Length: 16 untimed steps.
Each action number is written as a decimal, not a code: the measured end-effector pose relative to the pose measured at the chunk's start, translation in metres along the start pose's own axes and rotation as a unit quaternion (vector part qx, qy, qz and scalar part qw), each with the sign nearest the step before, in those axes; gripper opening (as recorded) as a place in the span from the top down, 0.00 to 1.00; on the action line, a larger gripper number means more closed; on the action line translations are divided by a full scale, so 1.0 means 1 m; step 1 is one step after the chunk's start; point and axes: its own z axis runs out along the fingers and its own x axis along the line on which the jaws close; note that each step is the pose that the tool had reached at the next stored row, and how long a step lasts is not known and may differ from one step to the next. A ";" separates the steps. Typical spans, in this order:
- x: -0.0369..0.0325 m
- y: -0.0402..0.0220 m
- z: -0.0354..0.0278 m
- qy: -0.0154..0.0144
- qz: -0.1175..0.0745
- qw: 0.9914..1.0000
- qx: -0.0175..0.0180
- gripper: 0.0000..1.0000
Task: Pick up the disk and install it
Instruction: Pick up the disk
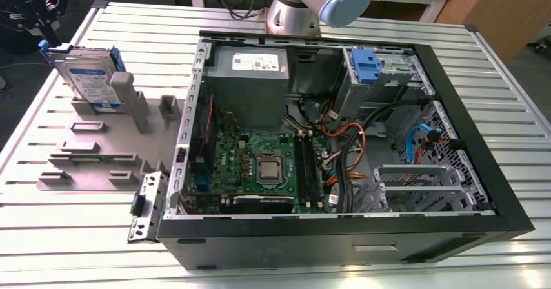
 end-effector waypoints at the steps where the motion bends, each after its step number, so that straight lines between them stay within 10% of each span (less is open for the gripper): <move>1: 0.0000 0.0000 0.0000 0.000 0.000 1.000 0.000 0.89; 10: 0.0000 0.0000 0.0001 0.001 -0.017 1.000 0.000 0.89; 16: 0.0000 0.0000 0.0002 0.003 -0.069 0.998 0.000 0.89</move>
